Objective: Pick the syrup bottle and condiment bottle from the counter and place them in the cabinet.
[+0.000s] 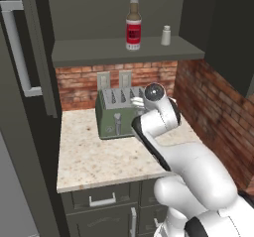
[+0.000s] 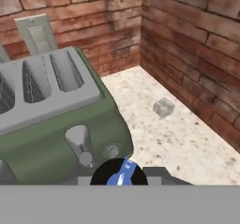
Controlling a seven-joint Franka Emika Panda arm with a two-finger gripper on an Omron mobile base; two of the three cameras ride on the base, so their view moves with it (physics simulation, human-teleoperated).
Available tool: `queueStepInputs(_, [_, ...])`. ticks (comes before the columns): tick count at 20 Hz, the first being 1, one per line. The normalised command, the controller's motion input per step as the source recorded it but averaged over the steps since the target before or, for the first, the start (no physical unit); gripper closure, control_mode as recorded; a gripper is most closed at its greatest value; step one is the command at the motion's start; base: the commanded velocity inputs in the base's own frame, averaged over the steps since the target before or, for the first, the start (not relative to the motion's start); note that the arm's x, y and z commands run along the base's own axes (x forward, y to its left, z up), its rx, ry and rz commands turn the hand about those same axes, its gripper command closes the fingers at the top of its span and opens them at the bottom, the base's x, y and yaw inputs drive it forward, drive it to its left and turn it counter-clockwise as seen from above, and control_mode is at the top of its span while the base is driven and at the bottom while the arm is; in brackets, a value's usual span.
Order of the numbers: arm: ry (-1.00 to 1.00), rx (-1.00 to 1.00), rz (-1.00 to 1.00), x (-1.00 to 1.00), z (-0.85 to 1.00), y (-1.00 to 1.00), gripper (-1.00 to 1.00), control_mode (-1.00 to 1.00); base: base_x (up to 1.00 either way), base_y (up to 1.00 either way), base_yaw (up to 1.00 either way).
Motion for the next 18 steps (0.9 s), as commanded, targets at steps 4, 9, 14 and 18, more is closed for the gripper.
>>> queueStepInputs(4, [0.0,0.0,-0.21,0.0,0.56,-0.02,1.0,-1.0,0.0,0.0,0.0])
queueStepInputs(9, [-0.02,-0.01,-0.23,0.0,0.59,0.02,1.0,-1.0,0.0,0.0,0.0])
queueStepInputs(14, [-0.03,-0.01,-0.21,0.01,0.46,0.0,1.0,-1.0,0.0,0.0,0.0])
queueStepInputs(18, [0.0,0.0,-0.15,0.1,0.55,-0.04,1.0,-1.0,0.0,0.0,0.0])
